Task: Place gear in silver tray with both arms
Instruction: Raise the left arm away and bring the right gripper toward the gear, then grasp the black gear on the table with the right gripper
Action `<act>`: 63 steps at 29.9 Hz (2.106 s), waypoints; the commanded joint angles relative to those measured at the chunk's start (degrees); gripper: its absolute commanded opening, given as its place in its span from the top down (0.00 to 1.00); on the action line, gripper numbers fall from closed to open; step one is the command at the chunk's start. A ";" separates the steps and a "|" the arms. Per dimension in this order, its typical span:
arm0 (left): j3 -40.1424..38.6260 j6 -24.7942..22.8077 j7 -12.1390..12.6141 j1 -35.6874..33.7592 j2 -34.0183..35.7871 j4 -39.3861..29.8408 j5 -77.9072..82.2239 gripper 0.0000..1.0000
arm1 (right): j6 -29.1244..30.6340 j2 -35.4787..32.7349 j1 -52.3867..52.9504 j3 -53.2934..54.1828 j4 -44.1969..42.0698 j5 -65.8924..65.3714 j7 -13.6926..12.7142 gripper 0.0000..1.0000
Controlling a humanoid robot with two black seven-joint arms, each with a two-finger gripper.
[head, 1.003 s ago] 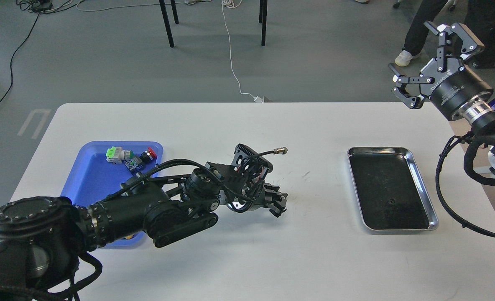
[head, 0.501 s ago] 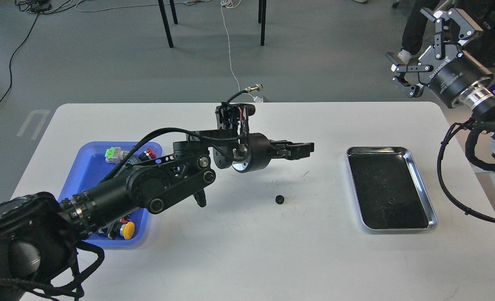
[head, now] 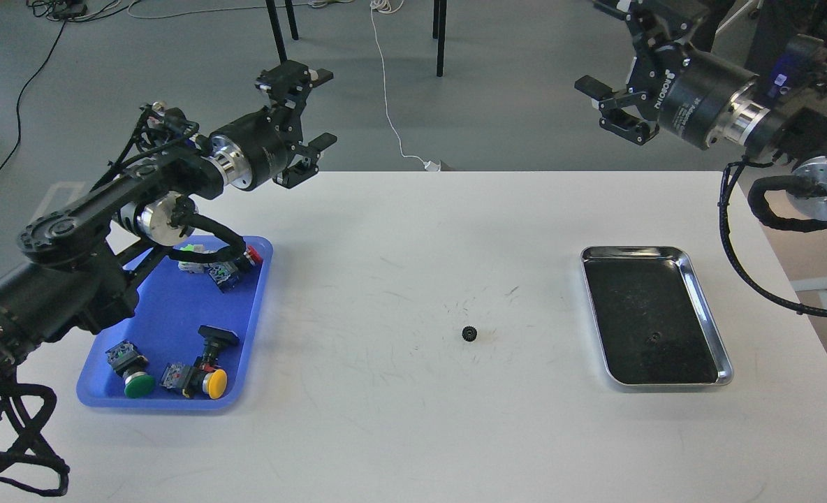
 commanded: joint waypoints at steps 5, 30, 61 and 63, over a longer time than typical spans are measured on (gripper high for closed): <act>-7.24 -0.79 -1.43 0.54 0.13 2.79 -10.66 0.03 | 0.08 4.64 14.57 -24.03 4.37 -19.35 0.68 0.02; -11.21 -0.97 -1.78 0.36 0.57 -1.70 -10.40 0.03 | -8.17 33.11 19.25 -54.03 -2.64 -40.90 3.49 0.37; -11.03 -0.88 -1.69 0.45 1.36 -1.79 -10.13 0.03 | -13.63 40.95 11.86 -59.13 -12.76 -45.21 6.04 0.40; -11.03 -0.88 -1.69 0.45 1.36 -1.79 -10.13 0.03 | -13.63 41.21 11.86 -59.22 -12.93 -45.21 6.04 0.43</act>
